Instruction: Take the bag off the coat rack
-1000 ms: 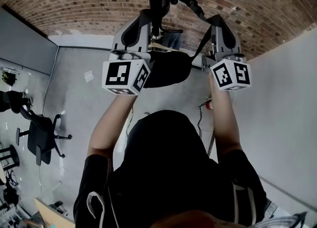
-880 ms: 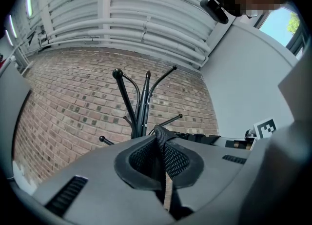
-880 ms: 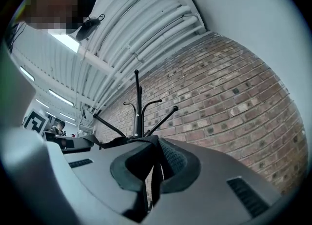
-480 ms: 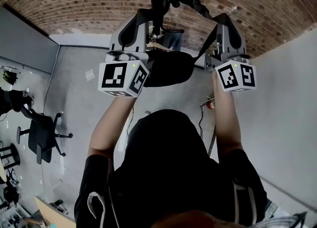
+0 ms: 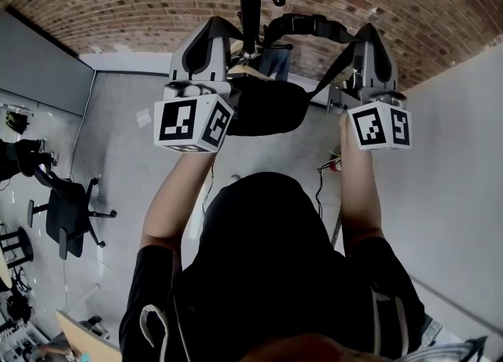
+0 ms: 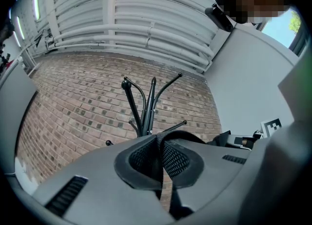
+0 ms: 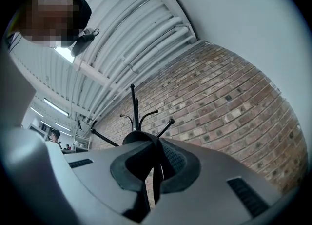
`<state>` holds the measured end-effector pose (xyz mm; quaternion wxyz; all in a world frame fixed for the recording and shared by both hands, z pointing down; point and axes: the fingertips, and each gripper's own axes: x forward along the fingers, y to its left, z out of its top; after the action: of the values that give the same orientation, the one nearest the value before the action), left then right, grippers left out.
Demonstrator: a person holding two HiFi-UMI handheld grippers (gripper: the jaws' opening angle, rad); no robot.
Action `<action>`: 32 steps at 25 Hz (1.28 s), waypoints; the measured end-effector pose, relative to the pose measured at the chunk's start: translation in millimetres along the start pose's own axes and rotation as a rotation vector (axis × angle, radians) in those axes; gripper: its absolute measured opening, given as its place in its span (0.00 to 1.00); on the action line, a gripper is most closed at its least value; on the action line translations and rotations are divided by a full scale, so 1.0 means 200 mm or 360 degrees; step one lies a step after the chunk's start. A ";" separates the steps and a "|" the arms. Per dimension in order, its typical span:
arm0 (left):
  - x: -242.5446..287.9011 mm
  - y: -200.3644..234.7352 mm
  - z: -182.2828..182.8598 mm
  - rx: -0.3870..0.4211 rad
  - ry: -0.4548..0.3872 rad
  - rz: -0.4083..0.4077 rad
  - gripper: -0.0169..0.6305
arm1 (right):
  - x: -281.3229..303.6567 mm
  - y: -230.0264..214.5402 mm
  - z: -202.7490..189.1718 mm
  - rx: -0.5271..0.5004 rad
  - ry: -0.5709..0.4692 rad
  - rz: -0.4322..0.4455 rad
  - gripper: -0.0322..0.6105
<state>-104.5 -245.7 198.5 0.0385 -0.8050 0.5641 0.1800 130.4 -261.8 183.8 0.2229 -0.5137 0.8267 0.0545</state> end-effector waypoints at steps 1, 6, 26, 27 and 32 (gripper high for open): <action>0.00 0.01 0.01 0.0002 -0.0004 0.0005 0.06 | 0.00 -0.02 0.01 0.0000 -0.0007 -0.0009 0.08; -0.02 0.04 0.00 -0.0014 -0.0002 0.0030 0.06 | -0.06 -0.07 0.03 0.0006 -0.0011 -0.0058 0.08; -0.21 0.19 -0.21 -0.0167 0.0133 0.0176 0.06 | -0.29 -0.16 -0.20 -0.0067 0.0223 -0.0174 0.08; -0.22 0.20 -0.20 -0.0166 0.0130 0.0179 0.06 | -0.29 -0.15 -0.21 -0.0078 0.0231 -0.0168 0.08; -0.27 0.20 -0.14 -0.0154 0.0099 0.0179 0.06 | -0.32 -0.10 -0.20 -0.0106 0.0261 -0.0124 0.09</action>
<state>-150.1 -218.2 247.5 -0.0283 -0.7781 0.6000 0.1839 158.3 -231.6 250.1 0.1393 -0.5551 0.8194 0.0309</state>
